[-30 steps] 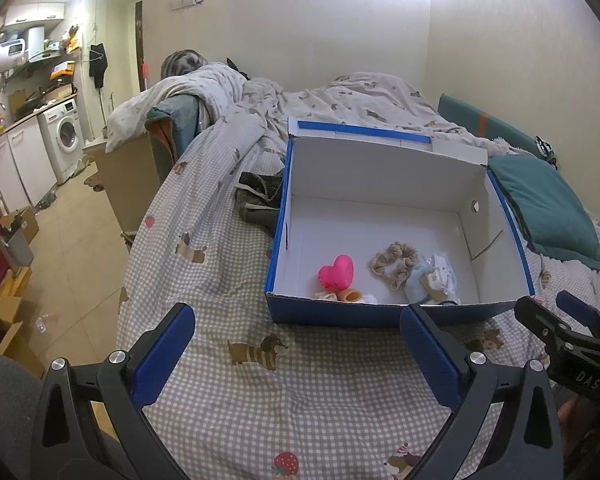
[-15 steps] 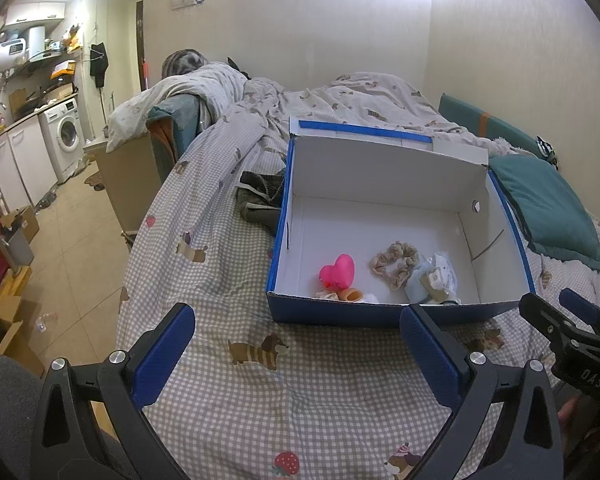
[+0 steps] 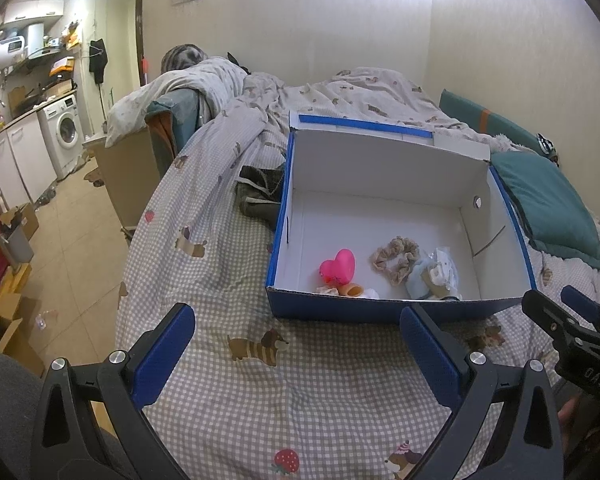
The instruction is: Organize soft objects
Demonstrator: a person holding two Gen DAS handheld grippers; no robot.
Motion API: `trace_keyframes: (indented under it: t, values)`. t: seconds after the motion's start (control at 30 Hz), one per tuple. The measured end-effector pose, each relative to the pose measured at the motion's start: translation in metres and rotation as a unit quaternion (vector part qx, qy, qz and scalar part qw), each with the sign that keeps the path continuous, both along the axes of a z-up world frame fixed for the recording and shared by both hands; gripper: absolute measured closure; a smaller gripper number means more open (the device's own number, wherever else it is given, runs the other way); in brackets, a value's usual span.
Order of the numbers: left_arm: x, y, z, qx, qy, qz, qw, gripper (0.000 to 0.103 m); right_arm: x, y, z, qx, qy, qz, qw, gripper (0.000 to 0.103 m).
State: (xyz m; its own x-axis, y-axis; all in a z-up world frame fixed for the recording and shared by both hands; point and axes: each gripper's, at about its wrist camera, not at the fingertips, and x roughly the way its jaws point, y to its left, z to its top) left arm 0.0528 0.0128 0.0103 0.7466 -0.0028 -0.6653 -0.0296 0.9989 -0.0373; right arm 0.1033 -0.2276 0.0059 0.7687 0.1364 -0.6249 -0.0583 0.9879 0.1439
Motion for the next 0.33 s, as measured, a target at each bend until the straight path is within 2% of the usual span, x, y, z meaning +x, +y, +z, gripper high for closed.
trace_keyframes:
  t: [0.33]
  values:
    - [0.0008, -0.0007, -0.002, -0.001, 0.001, -0.006, 1.0, 0.001, -0.0004, 0.0006, 0.0, 0.0, 0.0, 0.001, 1.0, 0.0]
